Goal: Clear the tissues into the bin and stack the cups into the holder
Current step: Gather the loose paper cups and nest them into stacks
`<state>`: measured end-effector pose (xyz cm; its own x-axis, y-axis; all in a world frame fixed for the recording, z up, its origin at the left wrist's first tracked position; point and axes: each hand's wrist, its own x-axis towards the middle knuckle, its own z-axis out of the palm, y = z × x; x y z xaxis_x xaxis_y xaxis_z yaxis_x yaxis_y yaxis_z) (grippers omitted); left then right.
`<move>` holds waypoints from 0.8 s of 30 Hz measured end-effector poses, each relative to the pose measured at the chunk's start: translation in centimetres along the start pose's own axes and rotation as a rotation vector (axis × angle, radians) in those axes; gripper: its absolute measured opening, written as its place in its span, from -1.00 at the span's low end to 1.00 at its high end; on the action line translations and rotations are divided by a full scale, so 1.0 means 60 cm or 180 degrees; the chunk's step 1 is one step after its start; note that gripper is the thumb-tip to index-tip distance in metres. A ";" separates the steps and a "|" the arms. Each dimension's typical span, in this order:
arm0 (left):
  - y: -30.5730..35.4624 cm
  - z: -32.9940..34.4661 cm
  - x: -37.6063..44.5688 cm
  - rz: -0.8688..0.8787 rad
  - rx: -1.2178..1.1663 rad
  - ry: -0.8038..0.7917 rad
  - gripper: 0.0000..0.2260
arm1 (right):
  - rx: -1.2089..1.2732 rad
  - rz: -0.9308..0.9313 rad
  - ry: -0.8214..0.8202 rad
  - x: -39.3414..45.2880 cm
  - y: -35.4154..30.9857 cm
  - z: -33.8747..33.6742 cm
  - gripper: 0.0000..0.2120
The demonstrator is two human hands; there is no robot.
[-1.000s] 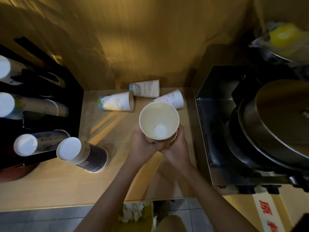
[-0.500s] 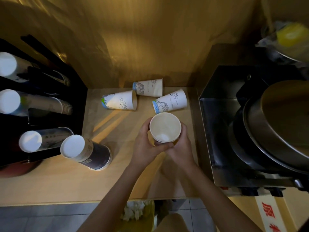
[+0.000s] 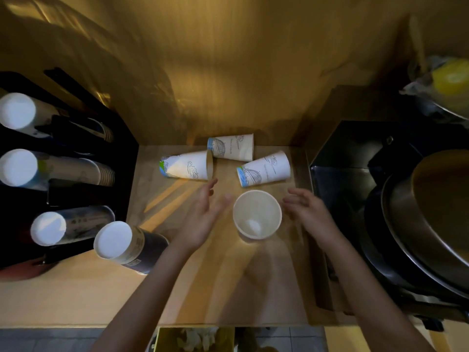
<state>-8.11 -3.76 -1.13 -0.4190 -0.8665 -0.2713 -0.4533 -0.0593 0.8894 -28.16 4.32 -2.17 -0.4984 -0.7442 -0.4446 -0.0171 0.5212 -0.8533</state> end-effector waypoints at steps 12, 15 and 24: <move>-0.065 -0.059 0.201 0.0209 0.2265 0.0605 -0.28 | 0.2277 0.1632 0.0059 0.184 0.004 0.077 -0.44; -0.086 -0.058 0.224 0.0028 0.2789 0.0404 -0.24 | 0.2317 0.1583 0.0088 0.201 0.001 0.079 -0.64; -0.125 -0.046 0.234 0.0126 0.3165 0.0475 -0.34 | 0.1895 0.1577 0.0259 0.220 0.002 0.079 -0.66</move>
<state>-8.42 -16.83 -10.57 -0.3760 -0.9161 -0.1389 -0.9207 0.3525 0.1673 -30.60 -7.41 -9.43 -0.3888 -0.4383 -0.8104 0.6810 0.4558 -0.5732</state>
